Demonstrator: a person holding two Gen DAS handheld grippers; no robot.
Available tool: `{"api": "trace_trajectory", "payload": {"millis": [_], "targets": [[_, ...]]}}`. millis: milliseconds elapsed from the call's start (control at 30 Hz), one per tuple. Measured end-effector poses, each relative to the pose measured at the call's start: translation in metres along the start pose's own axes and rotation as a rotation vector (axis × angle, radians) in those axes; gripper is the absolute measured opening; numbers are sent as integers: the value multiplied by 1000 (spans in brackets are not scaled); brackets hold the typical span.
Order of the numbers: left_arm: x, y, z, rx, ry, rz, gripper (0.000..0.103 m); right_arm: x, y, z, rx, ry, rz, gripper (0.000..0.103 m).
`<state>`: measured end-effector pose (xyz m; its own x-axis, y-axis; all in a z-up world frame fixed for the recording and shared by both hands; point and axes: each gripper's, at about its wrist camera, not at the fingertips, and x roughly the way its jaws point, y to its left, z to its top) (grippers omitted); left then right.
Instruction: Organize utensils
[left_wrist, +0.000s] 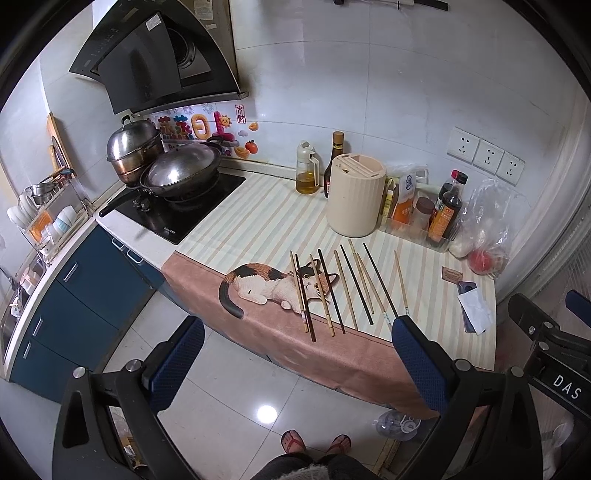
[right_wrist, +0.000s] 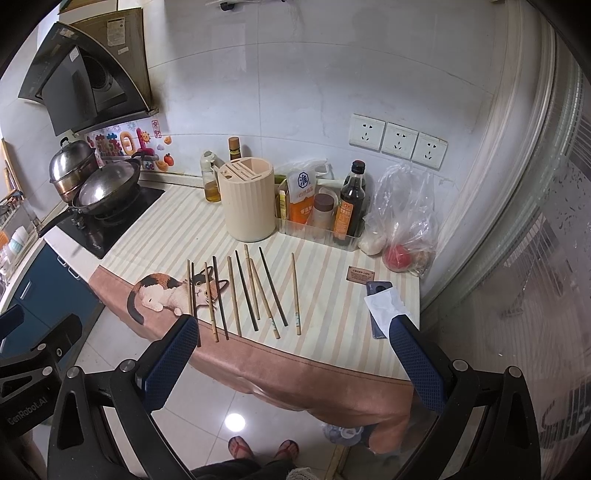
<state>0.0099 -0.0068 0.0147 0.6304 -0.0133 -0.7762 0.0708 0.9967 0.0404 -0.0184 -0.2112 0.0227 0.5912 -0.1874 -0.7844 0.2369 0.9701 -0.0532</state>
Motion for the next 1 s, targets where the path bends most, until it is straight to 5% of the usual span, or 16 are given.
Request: {"api": "trace_trajectory", "payload": {"millis": [600,733,900,1000], "targets": [[12,-5,11,2,-38,27,103,3,-4,20,39,-8,26,103],[40,0,22,-25,-46,86,103,22,-14,31,90,-44,62,103],[92,12,25,-53,-12,176,103,76,-21,25,114,12,84,103],[136,18,21,-68,56,214,103,111,-21,23,101,48,98,89]]}}
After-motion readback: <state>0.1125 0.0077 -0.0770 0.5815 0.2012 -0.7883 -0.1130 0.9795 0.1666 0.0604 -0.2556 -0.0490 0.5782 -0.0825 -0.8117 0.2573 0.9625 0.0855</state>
